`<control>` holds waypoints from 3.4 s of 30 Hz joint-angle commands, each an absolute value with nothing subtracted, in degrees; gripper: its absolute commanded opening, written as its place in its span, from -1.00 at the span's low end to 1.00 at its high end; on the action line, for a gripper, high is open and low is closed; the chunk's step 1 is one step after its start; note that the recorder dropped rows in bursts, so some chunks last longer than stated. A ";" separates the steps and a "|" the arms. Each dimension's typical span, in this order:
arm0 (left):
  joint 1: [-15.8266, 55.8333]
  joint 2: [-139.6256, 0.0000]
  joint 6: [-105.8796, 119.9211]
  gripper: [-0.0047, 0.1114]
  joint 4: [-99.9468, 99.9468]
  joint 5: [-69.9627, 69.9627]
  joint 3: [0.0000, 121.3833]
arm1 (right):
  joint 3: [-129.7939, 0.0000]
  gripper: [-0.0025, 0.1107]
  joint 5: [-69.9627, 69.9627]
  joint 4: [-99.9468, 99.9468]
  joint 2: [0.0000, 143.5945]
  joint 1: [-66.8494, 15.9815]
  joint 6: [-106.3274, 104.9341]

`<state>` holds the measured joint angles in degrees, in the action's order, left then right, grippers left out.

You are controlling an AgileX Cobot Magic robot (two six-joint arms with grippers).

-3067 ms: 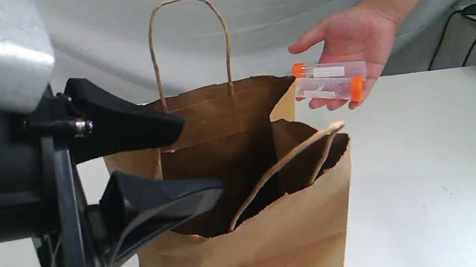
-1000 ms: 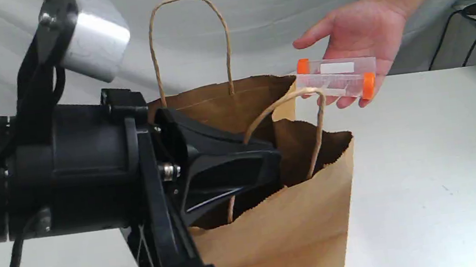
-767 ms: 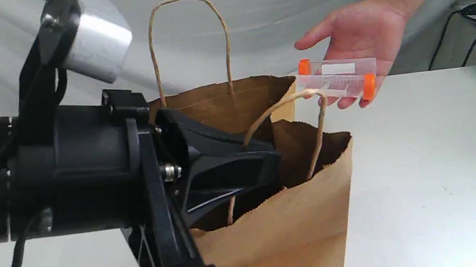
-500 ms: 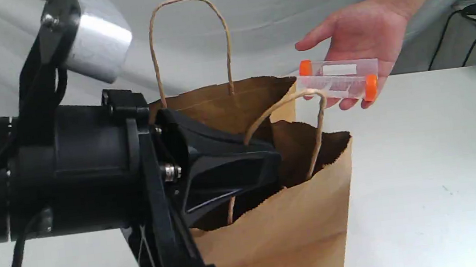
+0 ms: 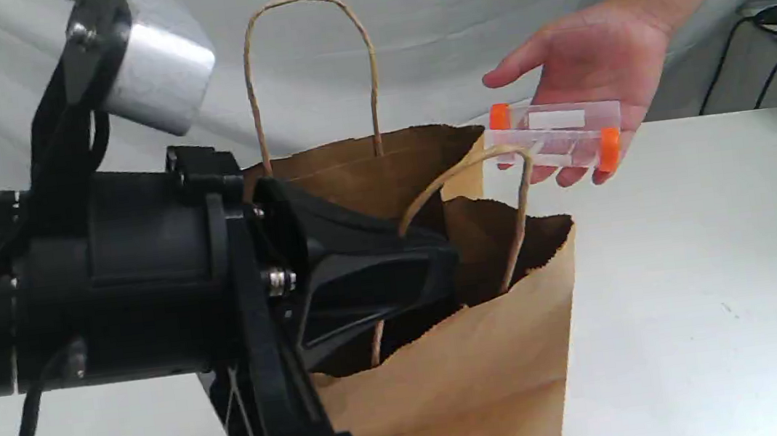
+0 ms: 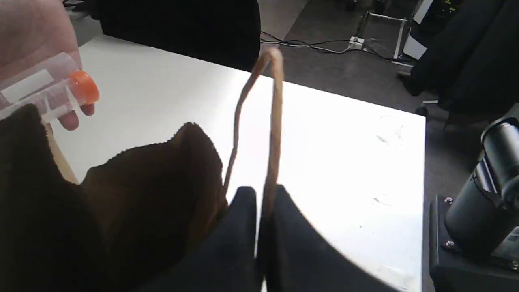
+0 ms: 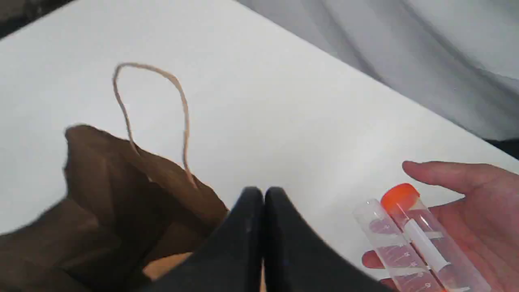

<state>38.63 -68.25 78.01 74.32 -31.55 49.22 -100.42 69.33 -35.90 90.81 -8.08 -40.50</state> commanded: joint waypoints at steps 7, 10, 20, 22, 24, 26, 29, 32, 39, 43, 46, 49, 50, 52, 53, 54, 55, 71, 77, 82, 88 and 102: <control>38.91 -68.29 78.06 -0.92 74.44 -31.84 49.62 | -101.16 -0.49 69.96 -32.59 99.17 -12.11 -42.02; 38.91 -68.29 78.06 -0.92 74.44 -31.84 49.62 | -101.16 -0.15 69.96 -32.84 100.29 -12.11 -42.02; 38.91 -68.29 78.06 -0.92 74.44 -31.84 49.62 | -101.16 -0.02 68.80 -32.10 103.24 -16.37 -42.83; 38.91 -68.29 78.06 -0.92 74.44 -31.84 49.62 | -101.16 -0.02 68.55 -31.42 103.96 -17.17 -42.92; 38.91 -68.29 78.06 -0.92 74.44 -31.84 49.62 | -101.16 -0.02 68.50 -30.95 104.39 -17.46 -42.92; 38.91 -68.29 78.06 -0.92 74.44 -31.84 49.62 | -101.31 -0.04 68.27 -30.95 104.86 -17.77 -42.92; 38.91 -68.29 78.06 -0.92 74.44 -31.84 49.62 | -101.46 -0.17 67.98 -30.91 105.40 -18.01 -42.92; 38.91 -68.29 78.06 -0.92 74.44 -31.84 49.62 | -101.46 -0.51 68.20 -30.78 105.80 -18.37 -43.05; 38.91 -68.29 78.06 -0.92 74.44 -31.84 49.62 | -101.46 -0.96 67.83 -29.11 106.73 -19.47 -44.16; 38.91 -68.29 78.06 -0.92 74.44 -31.84 49.62 | -101.46 -0.96 67.83 -32.31 106.85 -19.47 -40.66; 38.91 -68.29 78.06 -0.92 74.44 -32.64 49.62 | -101.72 -0.96 68.21 -35.53 106.85 -19.26 -39.46; 37.52 -68.16 77.59 -0.92 74.44 -37.46 50.74 | -103.80 -0.96 69.49 -36.60 107.27 -19.19 -35.98; 36.70 -68.16 76.80 -0.92 74.44 -39.28 51.47 | -104.58 -0.96 69.87 -36.60 107.42 -19.19 -35.17; 34.99 -68.16 75.57 -0.92 74.44 -42.61 52.71 | -106.50 -0.96 69.96 -36.60 107.72 -18.77 -32.91; 34.10 -68.16 74.88 -0.92 74.44 -43.73 53.40 | -107.43 -0.96 69.96 -36.58 107.77 -18.74 -31.34; 33.27 -68.05 74.59 -0.92 74.44 -44.50 53.99 | -108.00 -0.96 69.96 -36.46 107.92 -18.34 -30.21; 32.49 -68.00 74.59 -0.92 74.44 -45.70 54.57 | -108.84 -0.96 69.96 -36.46 108.20 -17.72 -29.08; 30.86 -68.00 75.10 -0.92 78.98 -51.20 58.39 | -110.60 -0.96 69.96 -47.53 114.88 -9.89 -22.18; 30.86 -68.00 75.08 -0.92 78.98 -50.70 60.85 | -110.48 -0.96 69.96 -47.35 118.36 -9.89 -21.48; 30.86 -68.00 75.08 -0.92 78.54 -47.43 61.67 | -110.38 -0.96 69.96 -48.10 120.39 -9.89 -21.48; 30.74 -68.91 74.86 -0.92 78.38 -44.53 61.67 | -110.38 -0.96 69.96 -49.44 122.64 -9.89 -21.61; 30.62 -70.82 74.97 -0.92 78.84 -43.76 61.67 | -110.38 -0.96 69.96 -49.84 123.51 -9.89 -22.69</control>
